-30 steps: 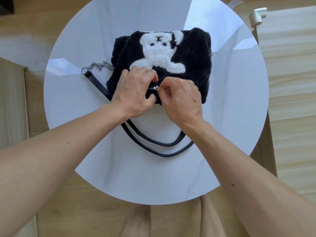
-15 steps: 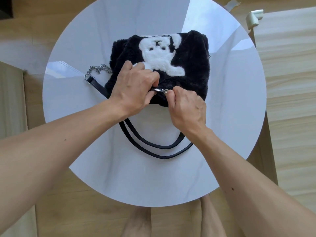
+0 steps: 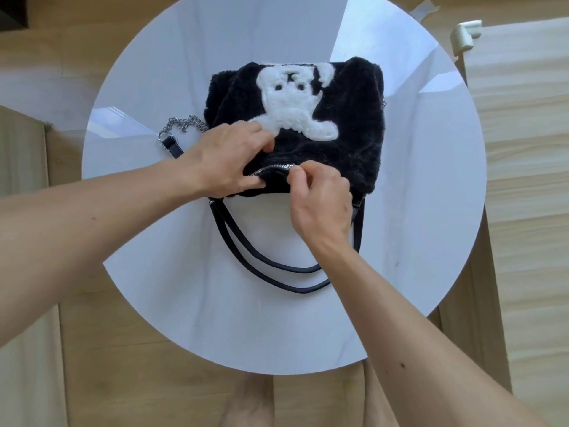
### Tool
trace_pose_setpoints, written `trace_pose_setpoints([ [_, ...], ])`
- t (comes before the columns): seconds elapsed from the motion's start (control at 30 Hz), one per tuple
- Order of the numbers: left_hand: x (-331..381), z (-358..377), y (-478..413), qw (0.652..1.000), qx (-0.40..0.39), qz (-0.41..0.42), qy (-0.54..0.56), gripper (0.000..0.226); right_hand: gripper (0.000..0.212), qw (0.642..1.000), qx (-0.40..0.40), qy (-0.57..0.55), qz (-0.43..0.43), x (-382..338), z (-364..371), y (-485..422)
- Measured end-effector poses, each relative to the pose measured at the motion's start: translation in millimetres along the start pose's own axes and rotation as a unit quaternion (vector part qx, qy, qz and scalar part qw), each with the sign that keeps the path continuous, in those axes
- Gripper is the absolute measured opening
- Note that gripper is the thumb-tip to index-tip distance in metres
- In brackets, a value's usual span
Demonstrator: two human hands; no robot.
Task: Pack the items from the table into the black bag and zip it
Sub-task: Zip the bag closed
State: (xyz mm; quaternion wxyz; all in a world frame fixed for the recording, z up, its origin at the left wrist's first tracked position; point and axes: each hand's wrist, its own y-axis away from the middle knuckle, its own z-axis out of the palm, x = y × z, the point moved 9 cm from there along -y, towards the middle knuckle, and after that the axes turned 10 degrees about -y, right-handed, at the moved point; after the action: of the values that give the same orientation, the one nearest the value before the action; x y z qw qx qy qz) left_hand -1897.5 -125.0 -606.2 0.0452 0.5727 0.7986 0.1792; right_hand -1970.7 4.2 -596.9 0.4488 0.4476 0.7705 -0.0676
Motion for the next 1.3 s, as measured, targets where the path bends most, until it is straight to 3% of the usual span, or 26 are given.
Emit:
trace_pose_setpoints([
  [0.13,-10.6,1.6,13.4,0.996,0.066,-0.059,0.014,0.016,0.037,0.998,0.039,0.026,0.041,7.3,-5.1,4.9],
  [0.4,-10.4,-8.1,23.7,0.986,0.139,-0.042,0.080,0.015,0.029,0.996,-0.006,0.064,-0.068,-56.4,46.8,21.2],
  [0.6,-32.9,-10.9,29.1,0.990,0.122,-0.047,0.057,0.013,0.032,0.993,0.040,0.080,-0.077,-34.9,19.5,17.5],
  [0.77,-41.8,-9.0,30.5,0.991,0.112,-0.067,0.018,0.011,0.031,0.992,0.107,0.066,-0.001,19.9,-22.1,14.8],
  [0.93,-37.9,-8.5,29.8,0.991,0.104,-0.082,-0.028,0.012,0.031,0.993,0.106,0.049,0.029,48.3,-36.4,16.9],
  [1.03,-25.0,-10.8,27.0,0.991,0.109,-0.070,-0.047,0.020,0.030,0.993,0.107,0.018,0.049,56.7,-37.5,19.0],
  [1.17,27.3,-24.6,14.7,0.988,0.149,0.028,-0.038,0.052,0.035,0.989,0.085,-0.091,0.085,68.6,-29.1,26.0],
  [1.3,79.7,-21.9,-10.5,0.981,0.143,0.080,-0.102,0.057,0.028,0.940,0.053,-0.288,0.177,84.3,-14.6,33.9],
])
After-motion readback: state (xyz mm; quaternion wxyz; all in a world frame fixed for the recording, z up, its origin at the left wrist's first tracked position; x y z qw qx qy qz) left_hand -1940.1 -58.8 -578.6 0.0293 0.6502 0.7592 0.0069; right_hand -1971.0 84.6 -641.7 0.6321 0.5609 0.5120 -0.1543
